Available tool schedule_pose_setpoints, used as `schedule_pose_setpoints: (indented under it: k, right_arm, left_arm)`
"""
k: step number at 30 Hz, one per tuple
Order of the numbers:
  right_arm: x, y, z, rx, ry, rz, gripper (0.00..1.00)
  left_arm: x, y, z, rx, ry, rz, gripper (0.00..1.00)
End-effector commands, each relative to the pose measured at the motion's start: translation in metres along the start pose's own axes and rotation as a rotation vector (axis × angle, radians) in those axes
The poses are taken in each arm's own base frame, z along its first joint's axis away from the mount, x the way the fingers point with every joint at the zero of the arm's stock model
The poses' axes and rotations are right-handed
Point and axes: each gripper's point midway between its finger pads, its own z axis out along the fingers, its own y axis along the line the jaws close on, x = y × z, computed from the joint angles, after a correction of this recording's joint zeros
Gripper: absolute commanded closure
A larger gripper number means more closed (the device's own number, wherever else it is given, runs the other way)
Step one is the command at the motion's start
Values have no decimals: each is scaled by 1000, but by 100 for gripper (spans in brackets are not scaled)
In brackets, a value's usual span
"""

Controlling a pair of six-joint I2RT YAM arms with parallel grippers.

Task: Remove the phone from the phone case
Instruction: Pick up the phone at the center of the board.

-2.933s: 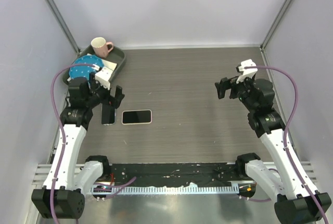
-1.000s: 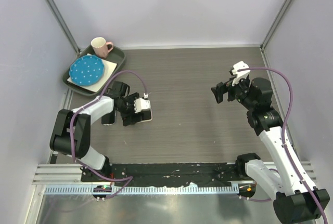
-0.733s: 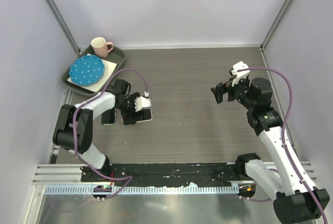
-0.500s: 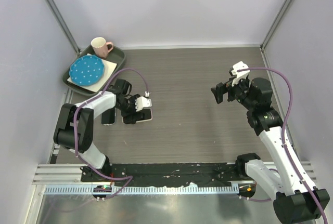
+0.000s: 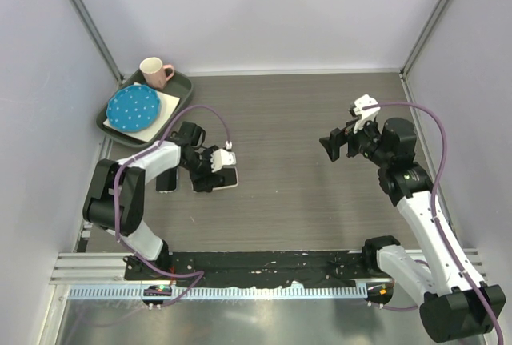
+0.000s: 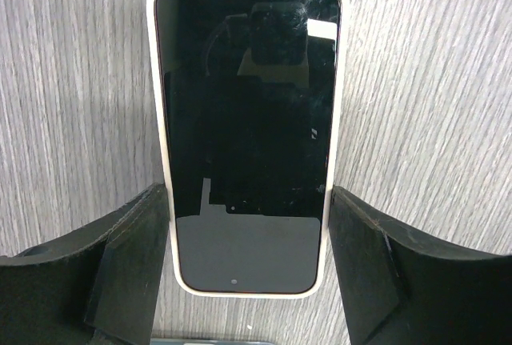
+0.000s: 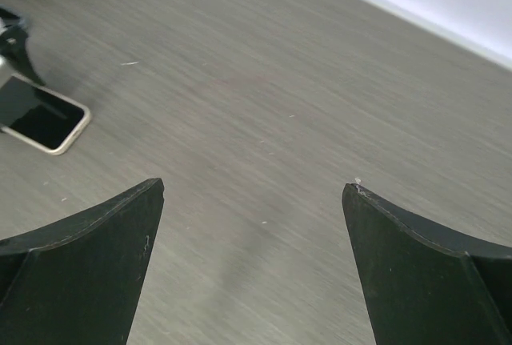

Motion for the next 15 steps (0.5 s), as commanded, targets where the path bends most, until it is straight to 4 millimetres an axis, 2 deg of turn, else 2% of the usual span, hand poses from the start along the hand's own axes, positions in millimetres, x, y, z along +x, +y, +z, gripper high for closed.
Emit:
schedule_pose_setpoints:
  k: [1, 5, 6, 15]
  right_arm:
    - [-4, 29, 7, -170, 2, 80, 1]
    - [1, 45, 16, -256, 21, 143, 0]
    - [3, 48, 18, -275, 31, 153, 1]
    - [17, 75, 21, -385, 49, 181, 0]
  left_arm:
    - [-23, -10, -1, 23, -95, 5, 89]
    - [-37, -10, -6, 10, -155, 14, 92]
    - [-39, -12, -6, 10, -159, 16, 96]
    - [-64, -20, -7, -28, -216, 97, 100]
